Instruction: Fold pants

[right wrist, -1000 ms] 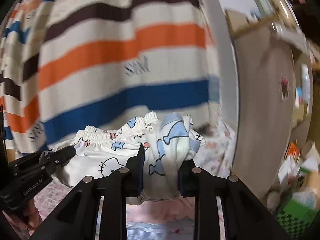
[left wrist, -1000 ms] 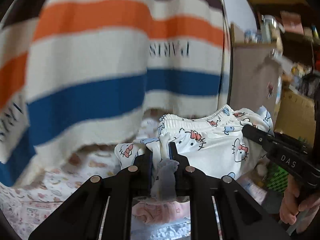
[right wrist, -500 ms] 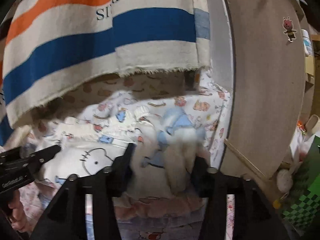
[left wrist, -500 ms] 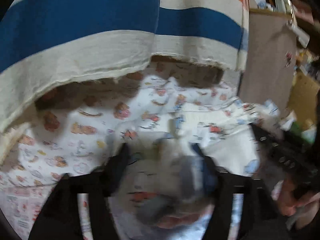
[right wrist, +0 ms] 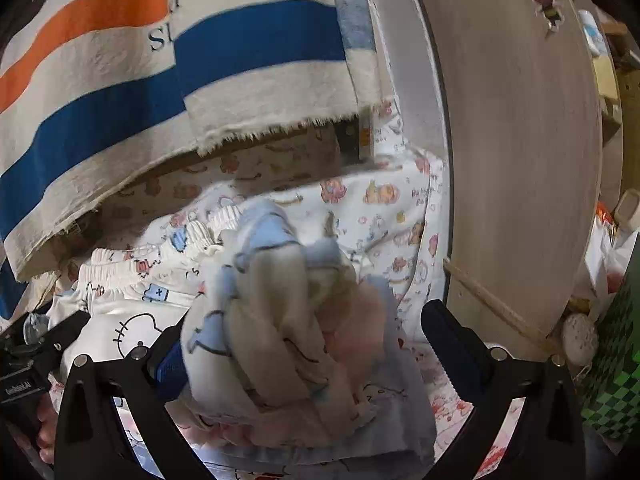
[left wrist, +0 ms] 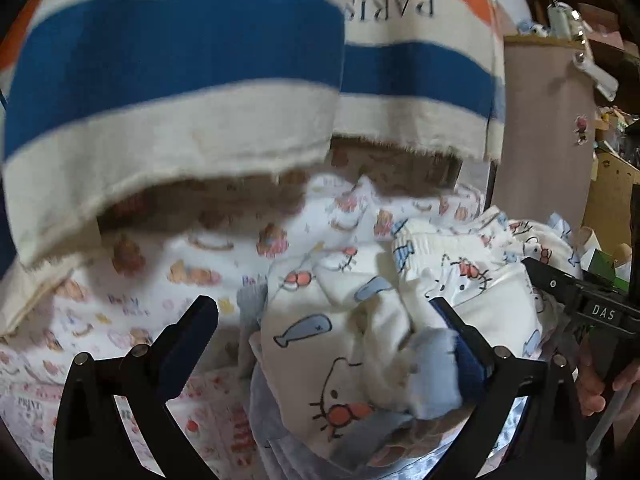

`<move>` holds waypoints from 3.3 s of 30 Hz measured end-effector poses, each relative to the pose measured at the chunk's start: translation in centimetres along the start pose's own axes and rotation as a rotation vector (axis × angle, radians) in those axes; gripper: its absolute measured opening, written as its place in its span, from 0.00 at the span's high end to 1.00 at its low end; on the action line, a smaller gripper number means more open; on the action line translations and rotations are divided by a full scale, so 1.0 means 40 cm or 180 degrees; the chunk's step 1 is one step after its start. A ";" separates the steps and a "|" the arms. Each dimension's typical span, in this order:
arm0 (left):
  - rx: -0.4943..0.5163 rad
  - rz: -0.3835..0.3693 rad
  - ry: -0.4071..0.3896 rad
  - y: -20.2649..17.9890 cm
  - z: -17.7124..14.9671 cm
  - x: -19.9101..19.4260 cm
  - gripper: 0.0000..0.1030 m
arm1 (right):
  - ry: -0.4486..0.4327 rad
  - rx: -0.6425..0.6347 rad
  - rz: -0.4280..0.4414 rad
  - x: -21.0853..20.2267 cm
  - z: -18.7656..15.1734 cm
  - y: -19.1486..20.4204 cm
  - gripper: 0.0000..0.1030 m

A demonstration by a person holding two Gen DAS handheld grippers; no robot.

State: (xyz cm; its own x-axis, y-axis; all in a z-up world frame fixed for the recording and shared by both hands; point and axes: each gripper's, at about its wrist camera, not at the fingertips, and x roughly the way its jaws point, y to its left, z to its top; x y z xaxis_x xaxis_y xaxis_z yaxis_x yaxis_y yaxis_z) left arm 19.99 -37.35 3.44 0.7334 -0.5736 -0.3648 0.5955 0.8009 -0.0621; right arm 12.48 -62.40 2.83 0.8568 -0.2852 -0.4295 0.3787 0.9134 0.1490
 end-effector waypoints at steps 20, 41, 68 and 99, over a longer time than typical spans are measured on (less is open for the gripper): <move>0.0201 0.0300 -0.1219 -0.003 0.051 -0.475 0.00 | -0.0906 -0.0371 0.0326 -0.393 0.043 0.150 0.01; 0.0248 0.0527 -0.0717 0.131 -0.232 -0.471 0.00 | -0.0337 -0.0439 0.0818 -0.277 -0.198 0.272 0.01; -0.0156 0.0808 -0.0237 0.189 -0.240 -0.412 0.00 | -0.0295 -0.0721 0.0413 -0.251 -0.230 0.305 0.01; -0.0161 0.0849 -0.0239 0.192 -0.243 -0.410 0.00 | -0.0293 -0.0727 0.0370 -0.251 -0.231 0.310 0.01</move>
State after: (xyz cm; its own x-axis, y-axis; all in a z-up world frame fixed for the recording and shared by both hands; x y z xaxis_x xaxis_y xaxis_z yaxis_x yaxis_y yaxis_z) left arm 9.34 -20.12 -0.08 0.8854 -0.3511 -0.3047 0.3625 0.9318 -0.0202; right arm 5.36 -45.53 0.77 0.9221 -0.1903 -0.3368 0.1963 0.9804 -0.0167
